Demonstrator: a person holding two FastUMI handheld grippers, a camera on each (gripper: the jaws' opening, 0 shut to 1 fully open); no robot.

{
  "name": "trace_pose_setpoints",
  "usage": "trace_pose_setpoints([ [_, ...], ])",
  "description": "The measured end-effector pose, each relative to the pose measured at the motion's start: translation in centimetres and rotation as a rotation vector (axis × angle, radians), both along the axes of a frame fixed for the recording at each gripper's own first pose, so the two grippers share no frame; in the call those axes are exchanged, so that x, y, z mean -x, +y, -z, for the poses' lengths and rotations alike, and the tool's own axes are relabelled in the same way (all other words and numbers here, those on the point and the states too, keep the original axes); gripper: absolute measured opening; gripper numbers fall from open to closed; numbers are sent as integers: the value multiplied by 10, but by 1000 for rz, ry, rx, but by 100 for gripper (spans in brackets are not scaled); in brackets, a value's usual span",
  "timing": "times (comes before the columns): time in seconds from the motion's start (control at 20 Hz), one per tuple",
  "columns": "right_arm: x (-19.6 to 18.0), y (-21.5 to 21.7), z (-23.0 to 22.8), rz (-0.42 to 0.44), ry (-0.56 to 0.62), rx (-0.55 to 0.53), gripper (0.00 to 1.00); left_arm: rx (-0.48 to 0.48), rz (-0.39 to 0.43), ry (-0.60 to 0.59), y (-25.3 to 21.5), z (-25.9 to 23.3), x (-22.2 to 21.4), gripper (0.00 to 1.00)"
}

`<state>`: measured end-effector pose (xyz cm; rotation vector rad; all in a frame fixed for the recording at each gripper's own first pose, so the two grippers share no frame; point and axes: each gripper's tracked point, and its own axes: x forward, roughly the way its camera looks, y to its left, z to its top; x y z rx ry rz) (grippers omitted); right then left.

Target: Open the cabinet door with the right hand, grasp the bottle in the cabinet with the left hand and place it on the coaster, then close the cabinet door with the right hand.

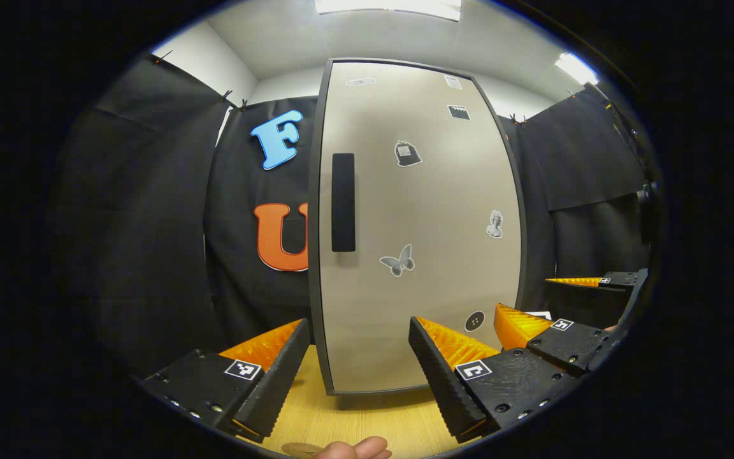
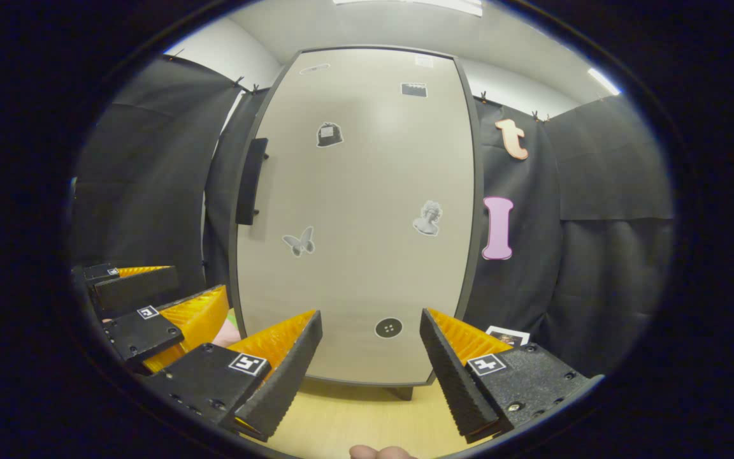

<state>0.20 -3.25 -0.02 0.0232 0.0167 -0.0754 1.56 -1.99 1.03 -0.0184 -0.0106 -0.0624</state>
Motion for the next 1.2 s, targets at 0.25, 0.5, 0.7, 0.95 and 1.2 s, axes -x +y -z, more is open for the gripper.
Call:
trace_pose_setpoints([
  [0.25,-2,2,-13,-20,-35,-1,99,16,-3,-1,1,0,3,94],
  [0.5,-18,10,-45,-68,-103,30,99,-11,14,-12,1,1,16,94],
  [0.7,-38,12,-76,-83,-161,51,99,-10,7,-21,8,0,24,94],
  [0.95,-70,24,-108,-127,-175,35,99,-3,-33,4,23,7,36,94],
  [1.2,-91,65,-146,-193,-240,73,99,-7,-81,25,41,15,47,94],
])
